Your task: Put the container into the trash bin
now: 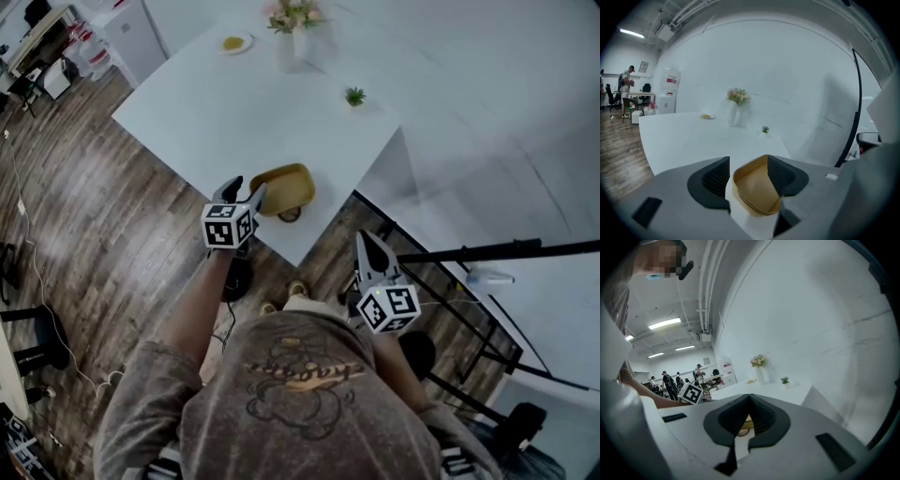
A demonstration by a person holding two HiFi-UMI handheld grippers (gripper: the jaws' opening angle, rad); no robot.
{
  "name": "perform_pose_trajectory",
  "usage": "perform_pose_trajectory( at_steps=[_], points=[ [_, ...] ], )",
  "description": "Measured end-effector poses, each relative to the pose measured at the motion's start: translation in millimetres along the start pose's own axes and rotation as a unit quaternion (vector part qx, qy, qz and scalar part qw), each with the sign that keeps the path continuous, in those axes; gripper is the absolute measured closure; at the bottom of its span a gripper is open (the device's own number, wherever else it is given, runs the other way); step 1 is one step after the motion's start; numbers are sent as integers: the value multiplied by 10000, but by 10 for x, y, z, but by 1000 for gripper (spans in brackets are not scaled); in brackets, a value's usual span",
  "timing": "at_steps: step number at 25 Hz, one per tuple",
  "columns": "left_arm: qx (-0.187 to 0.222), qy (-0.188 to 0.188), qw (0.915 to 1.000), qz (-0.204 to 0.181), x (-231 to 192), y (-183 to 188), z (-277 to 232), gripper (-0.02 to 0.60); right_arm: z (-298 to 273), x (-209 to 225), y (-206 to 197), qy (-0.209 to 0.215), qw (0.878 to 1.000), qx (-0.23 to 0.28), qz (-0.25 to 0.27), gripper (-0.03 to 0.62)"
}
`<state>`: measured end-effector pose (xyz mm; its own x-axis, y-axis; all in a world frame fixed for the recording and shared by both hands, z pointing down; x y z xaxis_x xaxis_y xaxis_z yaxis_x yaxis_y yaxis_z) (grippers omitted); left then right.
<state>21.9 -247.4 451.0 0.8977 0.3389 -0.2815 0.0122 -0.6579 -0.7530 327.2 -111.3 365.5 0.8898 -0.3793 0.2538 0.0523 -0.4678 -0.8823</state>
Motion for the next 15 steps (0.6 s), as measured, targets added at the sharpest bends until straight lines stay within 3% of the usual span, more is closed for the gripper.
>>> perform_pose_trajectory(
  at_steps=[11,15],
  points=[
    [-710,134,9974,-15,-185,-201,-541,341,61,142,-30,-261,9995,-90,-148,602],
    [-827,249,9962,73,-233,-208,-608,382,51,173,-59,-291,9994,-115,-173,602]
  ],
)
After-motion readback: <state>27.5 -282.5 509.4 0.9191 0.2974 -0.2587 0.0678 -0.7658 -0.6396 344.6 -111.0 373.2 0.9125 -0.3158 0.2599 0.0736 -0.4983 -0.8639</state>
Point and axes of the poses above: the fingertips, and each gripper's own axes: z backward along the fingers, x to its right, y out of its top, the point moved 8 cm from there along z, backward along the fingers, and after that the axes turned 11 degrees about -x, right-handed, at the moved point
